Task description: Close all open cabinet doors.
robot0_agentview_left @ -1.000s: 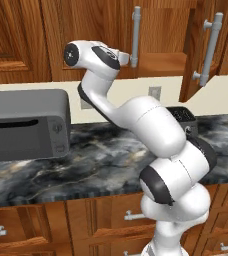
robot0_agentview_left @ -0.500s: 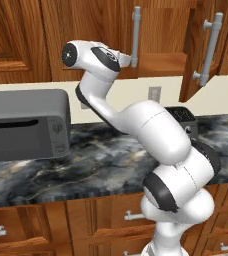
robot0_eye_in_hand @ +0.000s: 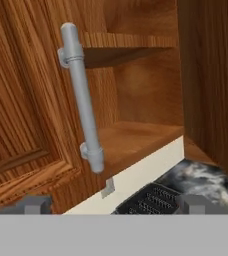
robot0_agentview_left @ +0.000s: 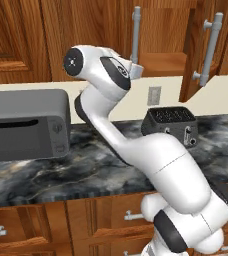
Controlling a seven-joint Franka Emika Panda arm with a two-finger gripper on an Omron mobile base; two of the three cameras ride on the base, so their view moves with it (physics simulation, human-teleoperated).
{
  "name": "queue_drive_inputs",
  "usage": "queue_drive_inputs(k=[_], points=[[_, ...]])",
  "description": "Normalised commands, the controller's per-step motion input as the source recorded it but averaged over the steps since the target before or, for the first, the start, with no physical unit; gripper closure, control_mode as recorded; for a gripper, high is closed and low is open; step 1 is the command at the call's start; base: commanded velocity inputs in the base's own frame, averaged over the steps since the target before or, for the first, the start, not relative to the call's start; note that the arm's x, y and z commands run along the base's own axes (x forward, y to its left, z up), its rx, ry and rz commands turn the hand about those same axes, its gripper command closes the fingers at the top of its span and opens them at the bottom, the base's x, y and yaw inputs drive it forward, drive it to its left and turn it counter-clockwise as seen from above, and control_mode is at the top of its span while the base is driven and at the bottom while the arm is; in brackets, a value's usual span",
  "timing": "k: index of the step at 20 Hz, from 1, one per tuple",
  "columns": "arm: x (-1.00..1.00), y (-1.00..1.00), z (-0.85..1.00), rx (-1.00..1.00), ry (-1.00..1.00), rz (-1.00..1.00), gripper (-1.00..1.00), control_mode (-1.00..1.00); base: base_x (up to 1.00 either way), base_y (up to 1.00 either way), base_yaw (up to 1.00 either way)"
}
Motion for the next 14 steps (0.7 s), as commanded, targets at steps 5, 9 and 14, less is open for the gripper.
queue_drive_inputs(k=[5,9,14], points=[[-1.0,-0.17,0.0,0.01,-0.05,0.0,-1.0,-1.0,0.0,0.0,0.0],[-1.0,-0.24,0.0,0.01,-0.05,0.0,-1.0,-1.0,0.0,0.0,0.0],[-1.0,-0.2,0.06,0.03,-0.08,0.01,-1.0,-1.0,0.0,0.0,0.0]])
